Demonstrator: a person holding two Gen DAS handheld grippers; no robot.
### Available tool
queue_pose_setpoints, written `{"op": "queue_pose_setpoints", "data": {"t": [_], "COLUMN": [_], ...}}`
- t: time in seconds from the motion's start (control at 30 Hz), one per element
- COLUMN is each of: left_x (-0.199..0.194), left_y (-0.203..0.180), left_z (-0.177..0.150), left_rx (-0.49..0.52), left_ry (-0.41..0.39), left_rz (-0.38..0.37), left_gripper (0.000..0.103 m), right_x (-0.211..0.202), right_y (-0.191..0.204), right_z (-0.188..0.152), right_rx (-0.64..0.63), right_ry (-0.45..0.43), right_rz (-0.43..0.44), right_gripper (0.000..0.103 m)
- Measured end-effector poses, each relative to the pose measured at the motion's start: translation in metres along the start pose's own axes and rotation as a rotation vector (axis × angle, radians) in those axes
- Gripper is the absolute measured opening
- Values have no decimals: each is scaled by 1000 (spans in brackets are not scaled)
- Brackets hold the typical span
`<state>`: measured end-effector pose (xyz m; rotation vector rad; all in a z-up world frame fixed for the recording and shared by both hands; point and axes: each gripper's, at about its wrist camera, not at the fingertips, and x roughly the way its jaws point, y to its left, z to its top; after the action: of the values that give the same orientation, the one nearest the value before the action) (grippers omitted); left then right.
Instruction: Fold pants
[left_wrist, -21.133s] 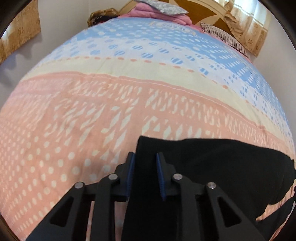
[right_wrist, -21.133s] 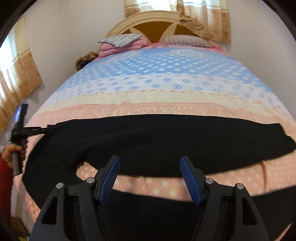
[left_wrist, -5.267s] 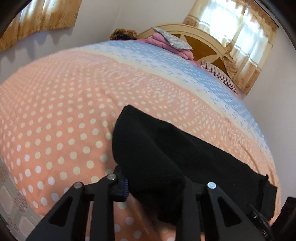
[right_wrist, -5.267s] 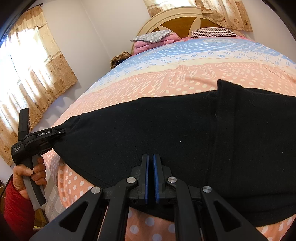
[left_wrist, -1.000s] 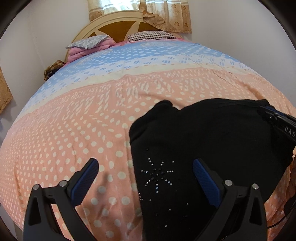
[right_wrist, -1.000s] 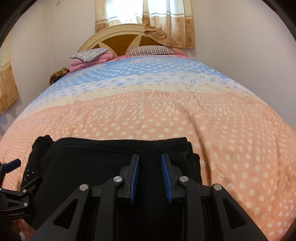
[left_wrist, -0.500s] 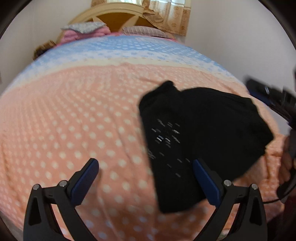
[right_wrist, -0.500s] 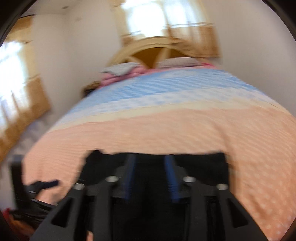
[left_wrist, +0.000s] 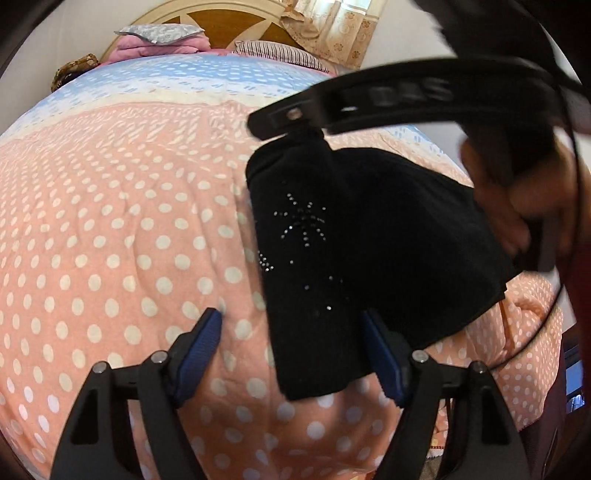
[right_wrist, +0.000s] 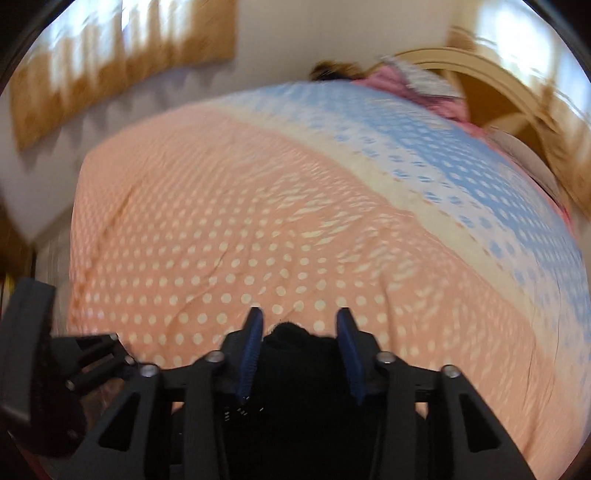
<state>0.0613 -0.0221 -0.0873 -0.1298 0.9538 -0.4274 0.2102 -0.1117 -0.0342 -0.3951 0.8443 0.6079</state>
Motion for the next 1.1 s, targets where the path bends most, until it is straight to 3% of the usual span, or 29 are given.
{"op": "queue_pose_setpoints", "data": {"t": [0.13,0.17,0.23,0.27,0.3,0.4,0.47,0.53,0.63,0.73,0.83,0.9,0.97,1.0,1.1], "left_x": [-3,-3,-2,-2,-2,-5,-9,-10,-10,-9,-10,-10,-11,-11,-11], "left_y": [2,2,4,3,2,-8,-21,-28,-27,-27,-23,-20,-20,-19,-19], "left_z": [-6,-7,-10,-10,-12,-14,-16,-18,-20,-22,-22,-24,-23,-23,-20], "left_rx": [6,7,7,11,22,59,111,148,143,146,134,121,113,110,113], "left_ry": [-4,-2,-5,-10,-17,-35,-58,-64,-67,-68,-69,-66,-62,-59,-56], "left_rz": [-1,-1,-7,-7,1,34,56,83,80,80,62,57,58,58,60], "left_gripper": [79,79,79,77,77,68,57,57,56,56,58,62,66,67,68], "right_x": [34,46,58,58,57,55,61,70,83,94,88,62,12,-5,-39], "right_y": [11,17,26,28,27,11,-1,-4,-12,-31,-47,-58,-73,-76,-74], "right_z": [10,7,1,1,2,6,3,3,2,7,6,1,-16,-26,-59], "right_rx": [-137,-190,-283,-280,-255,-93,24,76,154,279,350,425,536,562,550], "right_ry": [171,239,289,293,298,292,288,281,260,231,159,50,-147,-200,-209], "right_rz": [72,73,20,18,19,25,23,12,-8,29,86,121,183,187,102], "right_gripper": [35,35,34,26,15,10,9,8,6,0,0,0,1,1,1]}}
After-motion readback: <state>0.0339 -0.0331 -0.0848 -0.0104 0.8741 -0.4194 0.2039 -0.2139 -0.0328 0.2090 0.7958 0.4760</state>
